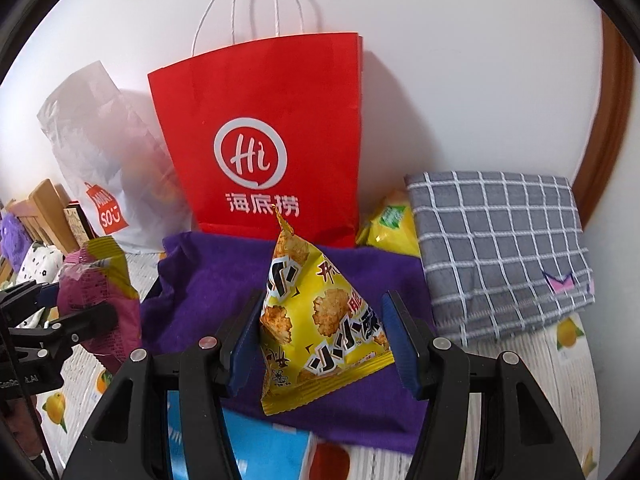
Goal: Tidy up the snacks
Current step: 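Lift both held bags and carry them over the purple towel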
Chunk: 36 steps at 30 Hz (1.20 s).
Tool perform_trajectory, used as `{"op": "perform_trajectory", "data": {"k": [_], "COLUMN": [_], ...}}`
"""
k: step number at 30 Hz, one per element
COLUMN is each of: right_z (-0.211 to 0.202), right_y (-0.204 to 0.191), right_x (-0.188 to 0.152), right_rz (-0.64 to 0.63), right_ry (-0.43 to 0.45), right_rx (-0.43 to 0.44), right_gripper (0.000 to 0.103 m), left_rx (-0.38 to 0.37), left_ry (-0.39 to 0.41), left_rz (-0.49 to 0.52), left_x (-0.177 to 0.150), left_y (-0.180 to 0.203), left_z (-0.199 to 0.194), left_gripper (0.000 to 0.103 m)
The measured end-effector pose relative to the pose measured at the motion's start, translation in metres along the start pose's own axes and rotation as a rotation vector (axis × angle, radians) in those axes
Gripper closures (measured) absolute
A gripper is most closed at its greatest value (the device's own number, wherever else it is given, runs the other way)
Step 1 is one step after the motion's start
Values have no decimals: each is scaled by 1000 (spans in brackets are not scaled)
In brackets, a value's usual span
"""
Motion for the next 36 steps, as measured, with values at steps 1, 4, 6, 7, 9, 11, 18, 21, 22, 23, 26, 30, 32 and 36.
{"op": "perform_trajectory", "data": {"k": [1,4,6,7,9,11,18,21,22,23,26,30,32,36], "right_z": [4,14,22,26,34,44,73,80,82,84,89,95,96,99], "right_y": [0,3,7,8,11,15,25,28,29,31,35,39,39,40], "right_x": [3,13,17,17,15,12,3,0,-1,-2,-6,-10,-12,-14], "right_rz": [-3,-13,-14,-13,-11,-7,-6,-4,-4,-4,4,11,12,8], "right_ry": [2,26,37,34,27,16,-44,-62,-68,-74,-94,-120,-130,-143], "right_rx": [0,-3,-5,-4,-2,-4,-10,-12,-10,-9,-9,-2,3,5], "right_gripper": [45,45,45,45,45,45,45,45,45,45,45,45,45,45], "left_rx": [0,7,16,16,13,16,21,18,15,13,14,16,14,15], "left_ry": [-3,-12,-13,-16,-25,-33,-73,-87,-90,-93,-105,-123,-130,-140], "left_rz": [5,31,41,42,43,45,64,59,56,54,58,65,65,71], "left_x": [2,7,10,11,14,15,13,12,11,11,10,7,6,5], "left_y": [1,3,2,2,0,-1,-4,-8,-8,-9,-10,-9,-9,-6], "left_z": [4,16,23,27,35,43,70,79,80,83,90,98,100,106], "left_gripper": [38,38,38,38,38,38,38,38,38,38,38,38,38,38]}}
Point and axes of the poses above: each gripper's, at about its wrist camera, not at the fingertips, and z roughly the way its jaws point, y to its right, x to its top, the point moved 7 cm from there along z, roughly the way its jaws point, and after that the axes turned 6 degrees about x, right-handed, at the moved point
